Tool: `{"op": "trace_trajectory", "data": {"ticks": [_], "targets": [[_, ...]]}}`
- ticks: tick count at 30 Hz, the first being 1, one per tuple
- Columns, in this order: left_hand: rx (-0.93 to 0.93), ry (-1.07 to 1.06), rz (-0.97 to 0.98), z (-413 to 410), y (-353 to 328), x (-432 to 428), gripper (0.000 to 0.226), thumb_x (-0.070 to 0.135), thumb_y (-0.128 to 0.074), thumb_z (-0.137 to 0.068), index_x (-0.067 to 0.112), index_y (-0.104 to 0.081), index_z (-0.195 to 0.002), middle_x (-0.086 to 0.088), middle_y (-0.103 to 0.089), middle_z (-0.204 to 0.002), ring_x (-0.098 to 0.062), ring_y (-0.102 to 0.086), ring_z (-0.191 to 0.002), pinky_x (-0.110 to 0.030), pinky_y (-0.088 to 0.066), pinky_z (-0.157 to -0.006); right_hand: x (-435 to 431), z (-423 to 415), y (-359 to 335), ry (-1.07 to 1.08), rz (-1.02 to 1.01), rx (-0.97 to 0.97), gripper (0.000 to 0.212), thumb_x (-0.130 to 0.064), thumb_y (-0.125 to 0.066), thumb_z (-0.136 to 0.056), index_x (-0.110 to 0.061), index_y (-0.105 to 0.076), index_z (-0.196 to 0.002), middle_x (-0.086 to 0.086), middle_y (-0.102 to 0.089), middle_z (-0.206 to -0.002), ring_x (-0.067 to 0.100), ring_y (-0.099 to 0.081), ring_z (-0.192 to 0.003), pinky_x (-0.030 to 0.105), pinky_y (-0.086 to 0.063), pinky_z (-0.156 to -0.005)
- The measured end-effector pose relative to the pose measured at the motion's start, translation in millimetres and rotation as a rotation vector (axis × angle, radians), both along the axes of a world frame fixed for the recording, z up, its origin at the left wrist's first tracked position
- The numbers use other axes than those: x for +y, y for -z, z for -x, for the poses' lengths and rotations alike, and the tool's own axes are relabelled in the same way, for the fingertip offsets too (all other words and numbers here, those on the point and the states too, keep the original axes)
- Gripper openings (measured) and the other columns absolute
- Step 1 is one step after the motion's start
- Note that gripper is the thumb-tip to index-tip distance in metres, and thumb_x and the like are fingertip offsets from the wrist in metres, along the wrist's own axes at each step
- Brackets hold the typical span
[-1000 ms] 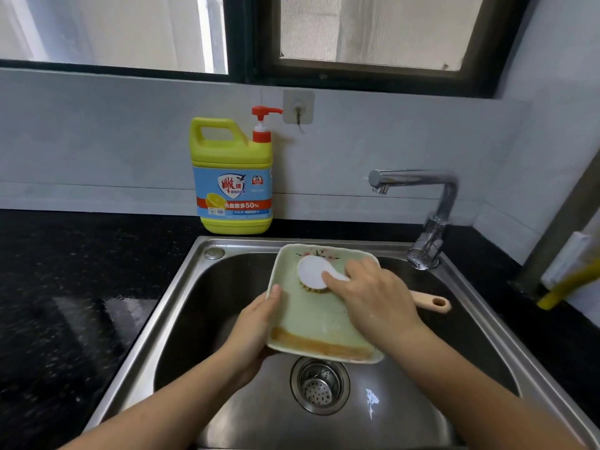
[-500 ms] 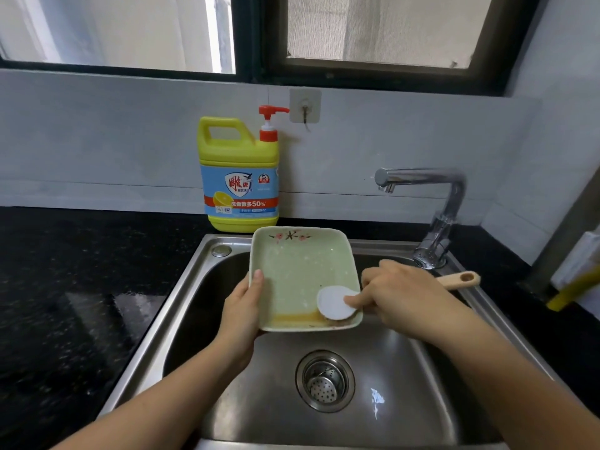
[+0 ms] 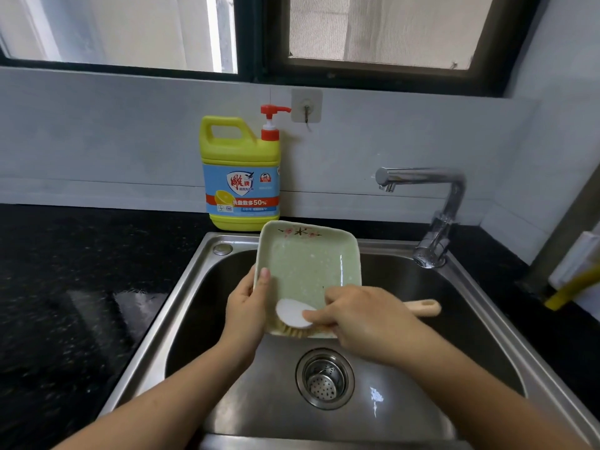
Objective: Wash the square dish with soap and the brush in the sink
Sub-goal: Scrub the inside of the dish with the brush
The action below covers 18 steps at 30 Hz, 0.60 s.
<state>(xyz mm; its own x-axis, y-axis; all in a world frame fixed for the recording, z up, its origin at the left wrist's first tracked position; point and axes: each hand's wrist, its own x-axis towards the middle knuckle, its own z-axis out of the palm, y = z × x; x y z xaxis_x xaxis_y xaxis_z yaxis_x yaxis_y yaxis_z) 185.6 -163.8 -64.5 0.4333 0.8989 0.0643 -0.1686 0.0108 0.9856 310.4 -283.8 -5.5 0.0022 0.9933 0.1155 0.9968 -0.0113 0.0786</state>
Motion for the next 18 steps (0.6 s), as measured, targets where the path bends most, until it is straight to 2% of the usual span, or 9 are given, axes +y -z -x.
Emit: {"op": "trace_trajectory", "data": {"ticks": [2, 6, 10, 13, 15, 18], "targets": [[-0.003, -0.008, 0.005, 0, -1, 1, 0.024, 0.032, -0.044, -0.097, 0.025, -0.062, -0.111, 0.001, -0.068, -0.102, -0.016, -0.066, -0.091, -0.031, -0.055, -0.073, -7, -17, -10, 0.074, 0.066, -0.052, 0.033, -0.035, -0.043, -0.097, -0.037, -0.054, -0.128, -0.005, -0.048, -0.094, 0.022, -0.054, -0.103, 0.032, -0.035, -0.070], [-0.005, -0.018, 0.012, 1, -2, 2, 0.024, 0.033, -0.045, -0.097, 0.028, -0.062, -0.113, 0.004, -0.068, -0.105, -0.016, -0.065, -0.096, -0.037, -0.055, -0.083, -15, -26, -19, 0.122, 0.133, -0.124, 0.033, -0.030, -0.043, -0.097, -0.038, -0.056, -0.127, -0.006, -0.054, -0.109, 0.021, -0.053, -0.109, 0.032, -0.034, -0.071], [0.000, -0.013, -0.005, -1, 0, 0, 0.029, 0.032, -0.046, -0.096, 0.023, -0.062, -0.118, 0.000, -0.069, -0.104, -0.018, -0.066, -0.095, -0.033, -0.054, -0.076, -2, -3, -3, -0.020, 0.045, -0.114, 0.040, -0.019, -0.044, -0.096, -0.039, -0.051, -0.131, -0.001, -0.046, -0.096, 0.024, -0.053, -0.097, 0.033, -0.036, -0.067], [-0.018, -0.008, 0.038, -1, 0, 0, 0.027, 0.032, -0.046, -0.096, 0.019, -0.063, -0.112, -0.007, -0.071, -0.100, -0.023, -0.069, -0.090, -0.033, -0.055, -0.071, 7, 11, 9, -0.072, -0.032, -0.021, 0.050, -0.013, -0.047, -0.093, -0.037, -0.043, -0.136, 0.000, -0.041, -0.093, 0.019, -0.037, -0.082, 0.033, -0.030, -0.063], [-0.017, -0.005, 0.032, -1, 0, 0, 0.028, 0.032, -0.045, -0.096, 0.018, -0.064, -0.112, -0.007, -0.071, -0.098, -0.024, -0.068, -0.089, -0.035, -0.055, -0.070, 9, 8, 9, -0.075, -0.049, 0.005, 0.049, -0.014, -0.047, -0.094, -0.040, -0.043, -0.136, -0.002, -0.042, -0.092, 0.019, -0.038, -0.082, 0.033, -0.031, -0.064], [-0.010, -0.016, 0.025, -2, -1, 1, 0.024, 0.033, -0.044, -0.097, 0.024, -0.064, -0.108, -0.001, -0.069, -0.098, -0.021, -0.067, -0.090, -0.034, -0.054, -0.072, 2, -7, -1, -0.023, -0.022, 0.039, 0.035, -0.030, -0.043, -0.098, -0.042, -0.050, -0.130, -0.005, -0.049, -0.097, 0.021, -0.050, -0.095, 0.033, -0.037, -0.068]]}}
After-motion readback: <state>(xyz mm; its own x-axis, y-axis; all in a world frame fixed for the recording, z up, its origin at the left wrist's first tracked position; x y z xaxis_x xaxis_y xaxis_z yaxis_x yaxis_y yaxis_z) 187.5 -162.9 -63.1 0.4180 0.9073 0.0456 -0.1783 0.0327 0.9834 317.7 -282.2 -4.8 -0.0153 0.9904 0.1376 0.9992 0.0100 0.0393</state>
